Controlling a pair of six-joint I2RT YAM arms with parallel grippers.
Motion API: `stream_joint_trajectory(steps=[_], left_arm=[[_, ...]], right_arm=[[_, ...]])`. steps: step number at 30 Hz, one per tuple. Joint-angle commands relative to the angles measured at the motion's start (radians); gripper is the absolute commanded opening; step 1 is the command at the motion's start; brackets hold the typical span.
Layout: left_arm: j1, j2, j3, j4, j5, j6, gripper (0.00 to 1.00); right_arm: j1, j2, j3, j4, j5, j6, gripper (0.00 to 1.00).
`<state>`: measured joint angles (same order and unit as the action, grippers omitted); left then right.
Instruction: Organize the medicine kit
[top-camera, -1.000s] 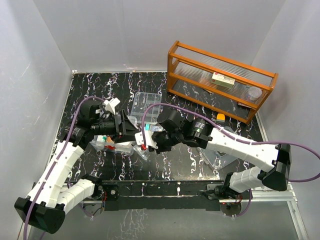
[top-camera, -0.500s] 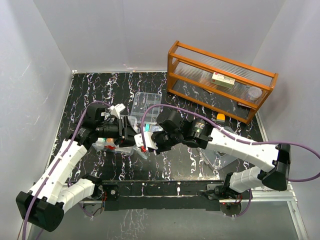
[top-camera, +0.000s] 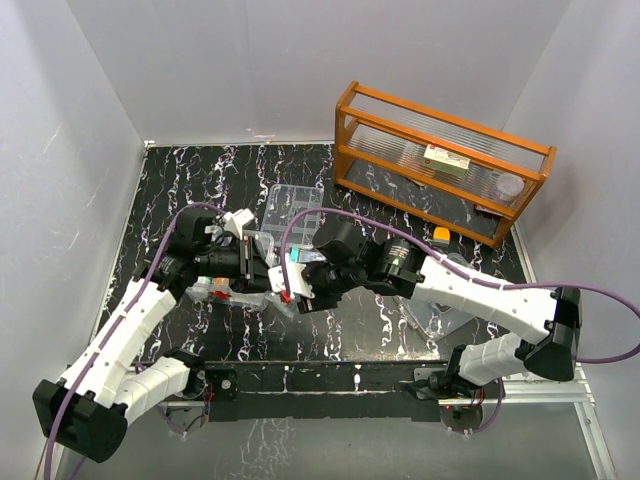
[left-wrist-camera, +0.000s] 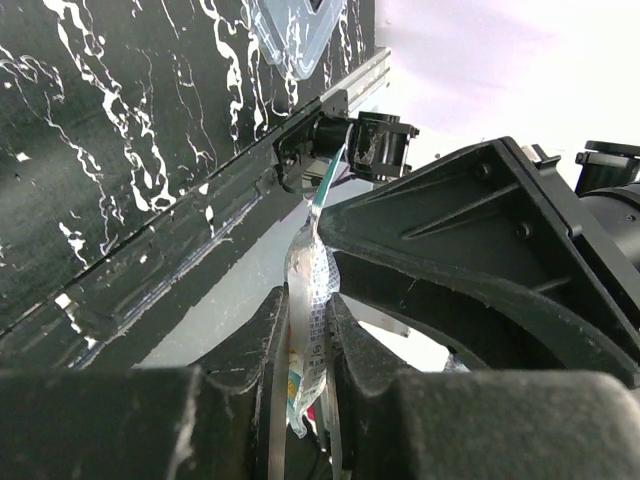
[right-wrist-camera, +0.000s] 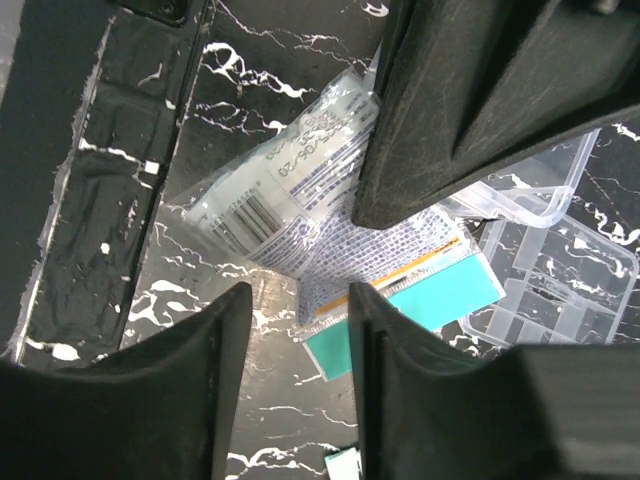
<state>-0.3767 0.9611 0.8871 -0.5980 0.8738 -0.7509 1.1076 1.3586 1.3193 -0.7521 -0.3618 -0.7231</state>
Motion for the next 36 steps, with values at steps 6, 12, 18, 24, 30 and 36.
stream_joint_trajectory(steps=[6, 12, 18, 24, 30, 36], left_arm=[[-0.004, -0.051, 0.114, -0.023, -0.294, 0.096, 0.01], [-0.004, -0.105, 0.159, -0.11, -0.738, 0.136, 0.0], [-0.004, -0.117, 0.117, -0.115, -0.927, 0.197, 0.0], [-0.004, -0.071, 0.041, -0.046, -0.95, 0.209, 0.0], [-0.004, -0.028, -0.04, 0.084, -0.939, 0.241, 0.0], [-0.004, 0.027, -0.113, 0.159, -0.791, 0.263, 0.0]], right_arm=[[0.008, -0.24, -0.134, 0.178, 0.094, 0.264, 0.48], [0.007, -0.383, -0.282, 0.379, 0.207, 0.613, 0.52], [0.008, -0.417, -0.348, 0.46, 0.519, 1.064, 0.52], [0.006, -0.41, -0.405, 0.483, 0.59, 1.291, 0.51], [0.008, -0.428, -0.493, 0.607, 0.494, 1.313, 0.52], [0.008, -0.429, -0.524, 0.656, 0.45, 1.324, 0.52]])
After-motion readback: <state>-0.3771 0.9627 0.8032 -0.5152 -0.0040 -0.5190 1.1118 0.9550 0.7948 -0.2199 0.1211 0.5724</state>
